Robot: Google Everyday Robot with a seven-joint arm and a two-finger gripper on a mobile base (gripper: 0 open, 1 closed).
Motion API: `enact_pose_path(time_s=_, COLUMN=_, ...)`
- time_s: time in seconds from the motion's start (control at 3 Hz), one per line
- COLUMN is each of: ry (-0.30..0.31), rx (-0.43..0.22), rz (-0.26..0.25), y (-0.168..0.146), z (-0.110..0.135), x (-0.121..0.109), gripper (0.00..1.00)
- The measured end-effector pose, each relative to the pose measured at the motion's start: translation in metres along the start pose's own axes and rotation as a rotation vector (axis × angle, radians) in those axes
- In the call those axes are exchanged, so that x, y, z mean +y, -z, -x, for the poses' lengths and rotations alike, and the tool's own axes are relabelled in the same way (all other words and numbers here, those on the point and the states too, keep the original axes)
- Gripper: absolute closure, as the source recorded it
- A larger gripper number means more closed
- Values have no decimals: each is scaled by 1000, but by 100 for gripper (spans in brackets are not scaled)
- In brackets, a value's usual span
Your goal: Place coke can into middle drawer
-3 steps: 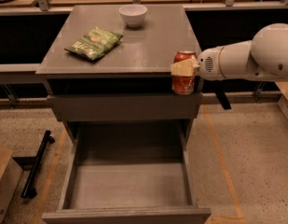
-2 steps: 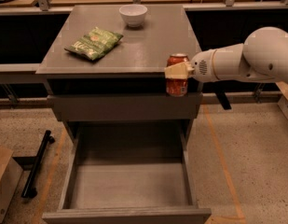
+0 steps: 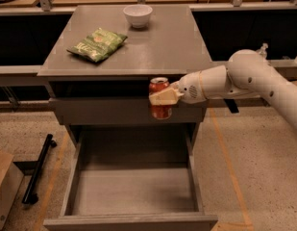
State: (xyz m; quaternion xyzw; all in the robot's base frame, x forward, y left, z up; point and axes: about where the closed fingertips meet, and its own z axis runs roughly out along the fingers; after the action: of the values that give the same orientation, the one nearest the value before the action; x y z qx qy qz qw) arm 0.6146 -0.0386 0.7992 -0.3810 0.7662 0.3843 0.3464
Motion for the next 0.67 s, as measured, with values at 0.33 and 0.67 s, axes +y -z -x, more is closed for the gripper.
enact_pose_path(time_s=0.33, ry=30, rx=27, rz=141, y=-29, z=-37, x=11, gripper=100)
enact_pose_path(time_s=0.67, ry=34, rx=32, rz=158, y=-33, z=-43, x=12, gripper=100)
